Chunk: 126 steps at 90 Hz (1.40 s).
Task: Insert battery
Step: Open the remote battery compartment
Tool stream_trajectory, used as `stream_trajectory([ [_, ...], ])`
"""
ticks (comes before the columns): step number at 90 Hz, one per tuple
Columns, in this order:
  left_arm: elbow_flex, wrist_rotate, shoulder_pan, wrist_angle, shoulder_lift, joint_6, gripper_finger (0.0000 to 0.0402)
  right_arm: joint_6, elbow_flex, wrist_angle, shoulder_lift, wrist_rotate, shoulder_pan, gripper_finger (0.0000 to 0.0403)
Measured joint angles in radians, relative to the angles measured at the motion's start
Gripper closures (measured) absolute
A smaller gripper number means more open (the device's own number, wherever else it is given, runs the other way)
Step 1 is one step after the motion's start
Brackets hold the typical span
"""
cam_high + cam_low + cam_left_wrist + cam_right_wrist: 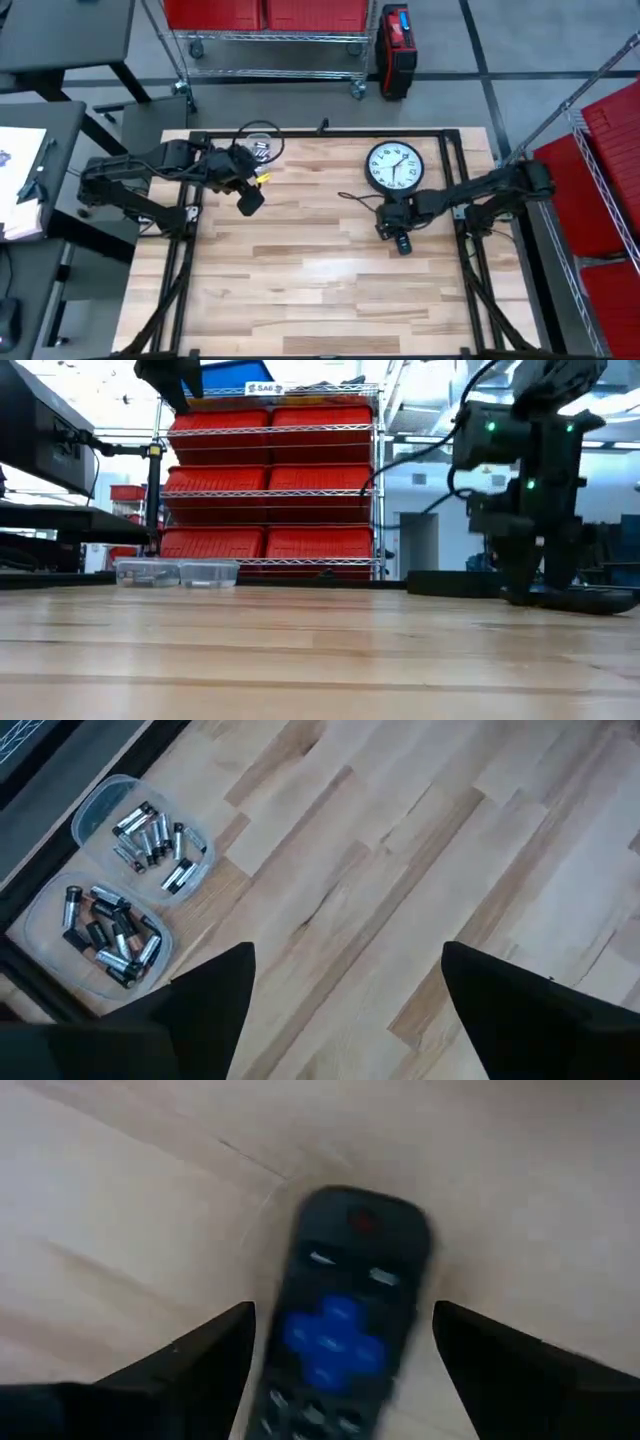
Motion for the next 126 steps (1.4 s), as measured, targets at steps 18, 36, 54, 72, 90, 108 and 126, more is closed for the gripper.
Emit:
stream_trajectory([
  [18, 0.0, -0.001, 0.0, 0.0, 0.0, 0.0, 0.01, 0.003, 0.008, 0.031, 0.048, -0.02, 0.028, 0.0141],
  [36, 0.0, -0.003, 0.0, 0.009, 0.0, 0.0, 0.01, -0.056, 0.007, 0.02, 0.029, -0.075, 0.025, 0.0234],
  [54, 0.0, -0.011, 0.0, 0.038, 0.0, 0.016, 0.01, -0.159, 0.007, 0.022, 0.02, -0.15, -0.006, 0.0234],
  [72, 0.0, -0.011, 0.0, 0.061, 0.0, 0.014, 0.01, -0.215, 0.063, 0.108, -0.077, -0.192, -0.026, 0.0234],
  [90, 0.0, -0.007, -0.011, 0.168, 0.0, 0.019, 0.01, -0.305, 0.117, 0.431, -0.22, -0.168, -0.076, 0.0234],
  [108, 0.0, 0.011, -0.011, 0.315, 0.0, 0.038, 0.01, -0.486, 0.125, 0.954, -0.315, -0.166, -0.088, 0.0234],
  [126, 0.0, 0.06, -0.011, 0.528, 0.0, 0.064, 0.01, -0.587, 0.126, 1.312, -0.32, -0.166, -0.087, 0.0234],
])
